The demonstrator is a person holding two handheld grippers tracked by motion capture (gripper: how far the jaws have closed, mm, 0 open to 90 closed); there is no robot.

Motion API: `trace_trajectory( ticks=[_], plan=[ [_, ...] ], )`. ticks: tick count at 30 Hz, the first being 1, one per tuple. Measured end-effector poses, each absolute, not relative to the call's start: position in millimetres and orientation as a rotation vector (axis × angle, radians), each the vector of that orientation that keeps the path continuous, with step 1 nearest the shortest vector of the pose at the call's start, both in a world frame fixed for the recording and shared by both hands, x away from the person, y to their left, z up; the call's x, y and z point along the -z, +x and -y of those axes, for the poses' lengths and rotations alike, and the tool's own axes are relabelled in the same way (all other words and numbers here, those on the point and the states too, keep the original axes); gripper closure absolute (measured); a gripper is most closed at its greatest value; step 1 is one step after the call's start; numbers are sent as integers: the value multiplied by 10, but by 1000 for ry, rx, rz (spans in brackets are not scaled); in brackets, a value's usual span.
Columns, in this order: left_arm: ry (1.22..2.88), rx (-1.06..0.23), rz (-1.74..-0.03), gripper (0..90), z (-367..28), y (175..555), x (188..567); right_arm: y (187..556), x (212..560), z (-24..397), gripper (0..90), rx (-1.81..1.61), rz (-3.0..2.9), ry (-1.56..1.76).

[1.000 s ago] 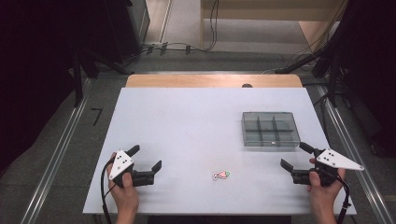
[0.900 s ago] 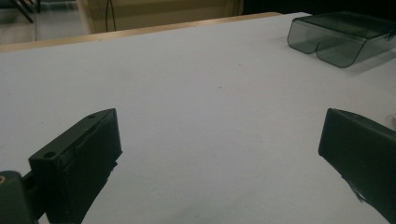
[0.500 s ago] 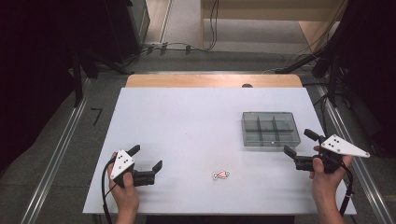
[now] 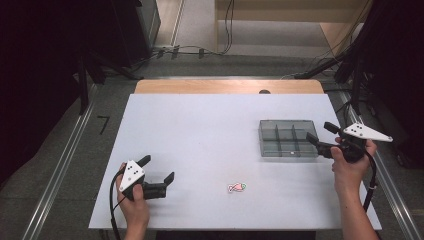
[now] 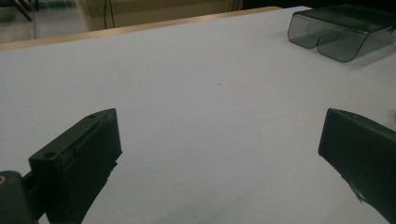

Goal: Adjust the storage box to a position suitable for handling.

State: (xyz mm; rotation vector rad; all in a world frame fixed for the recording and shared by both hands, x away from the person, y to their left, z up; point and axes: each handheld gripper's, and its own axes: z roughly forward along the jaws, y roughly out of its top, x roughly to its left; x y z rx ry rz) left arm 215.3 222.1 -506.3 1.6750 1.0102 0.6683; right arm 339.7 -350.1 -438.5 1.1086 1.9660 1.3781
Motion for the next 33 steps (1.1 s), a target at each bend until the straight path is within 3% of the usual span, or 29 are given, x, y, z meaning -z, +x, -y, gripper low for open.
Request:
trace_trajectory(
  ticks=[2,4,9,10,16,33],
  plan=[
    [1680,-666,-1010,0,-2216,2159,5065,3490,4435,3551,365,-1356,-1958,1163],
    [1685,-669,-1010,0,-2212,2160,5065,3518,4448,3568,403,-1343,-1952,1182],
    [1691,-663,-1008,0,-2208,2165,5064,3638,4508,3696,650,-1258,-1904,1301],
    [1690,-661,-1007,0,-2205,2167,5065,3638,4508,3696,650,-1258,-1904,1301],
    [1701,-658,-1006,0,-2199,2174,5065,3731,4617,3878,877,-1241,-1906,1390],
    [1710,-645,-1003,0,-2196,2185,5067,3868,4972,3777,878,-1126,-2037,1461]
  ],
)
